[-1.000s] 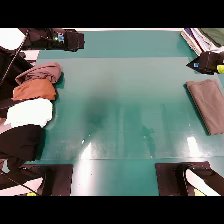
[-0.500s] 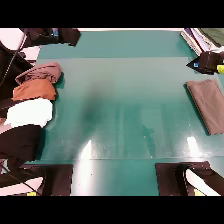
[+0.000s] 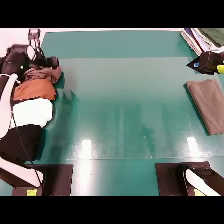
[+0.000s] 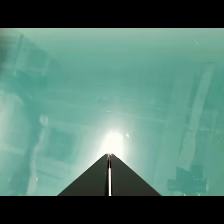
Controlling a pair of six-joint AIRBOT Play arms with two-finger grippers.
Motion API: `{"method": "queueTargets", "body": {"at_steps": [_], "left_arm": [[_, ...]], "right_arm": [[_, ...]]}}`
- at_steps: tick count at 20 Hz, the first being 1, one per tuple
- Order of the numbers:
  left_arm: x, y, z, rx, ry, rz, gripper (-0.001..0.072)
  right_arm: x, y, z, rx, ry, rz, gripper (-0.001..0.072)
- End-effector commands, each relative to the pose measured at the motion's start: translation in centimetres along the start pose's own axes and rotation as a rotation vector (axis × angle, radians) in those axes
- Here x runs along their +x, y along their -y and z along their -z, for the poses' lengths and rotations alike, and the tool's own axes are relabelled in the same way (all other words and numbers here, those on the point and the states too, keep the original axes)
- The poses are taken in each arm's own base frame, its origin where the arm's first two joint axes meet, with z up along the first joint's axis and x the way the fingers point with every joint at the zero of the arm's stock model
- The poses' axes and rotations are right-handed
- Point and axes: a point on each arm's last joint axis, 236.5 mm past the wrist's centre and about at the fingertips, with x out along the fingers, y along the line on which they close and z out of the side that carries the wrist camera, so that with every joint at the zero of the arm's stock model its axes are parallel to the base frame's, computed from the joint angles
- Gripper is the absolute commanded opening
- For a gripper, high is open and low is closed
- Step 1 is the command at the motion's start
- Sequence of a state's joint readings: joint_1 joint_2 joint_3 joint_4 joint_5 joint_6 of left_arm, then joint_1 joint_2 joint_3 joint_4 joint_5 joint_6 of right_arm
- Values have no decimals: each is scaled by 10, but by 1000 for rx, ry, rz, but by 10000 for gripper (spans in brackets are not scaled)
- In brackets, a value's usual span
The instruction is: Fold the shirts.
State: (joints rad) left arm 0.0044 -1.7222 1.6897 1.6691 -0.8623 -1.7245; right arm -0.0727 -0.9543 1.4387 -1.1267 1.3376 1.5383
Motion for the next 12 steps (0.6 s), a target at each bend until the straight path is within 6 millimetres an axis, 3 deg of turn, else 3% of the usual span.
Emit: {"method": "queueTargets", "body": {"at_steps": [1,5,6,7,8,10,12], "left_arm": [[57,-28,35,-49,-88,-41,575],[70,-25,42,-62,-100,-34,555],[66,-25,39,-72,-101,-34,354],[60,-25,33,-74,-96,-34,98],[49,-26,22,-76,-83,-35,31],[8,-23,-24,-61,10,-26,22],[-72,-11,-92,-1,207,-2,21]], "right_arm": [[0,0,0,0,1,-1,18],[0,0,0,0,1,-1,18],[0,0,-1,0,4,-1,18],[0,0,-1,0,6,-1,19],[0,-1,-2,0,10,-1,19],[-2,-3,-7,0,34,-10,18],[-10,-11,-17,-9,69,-28,18]]}}
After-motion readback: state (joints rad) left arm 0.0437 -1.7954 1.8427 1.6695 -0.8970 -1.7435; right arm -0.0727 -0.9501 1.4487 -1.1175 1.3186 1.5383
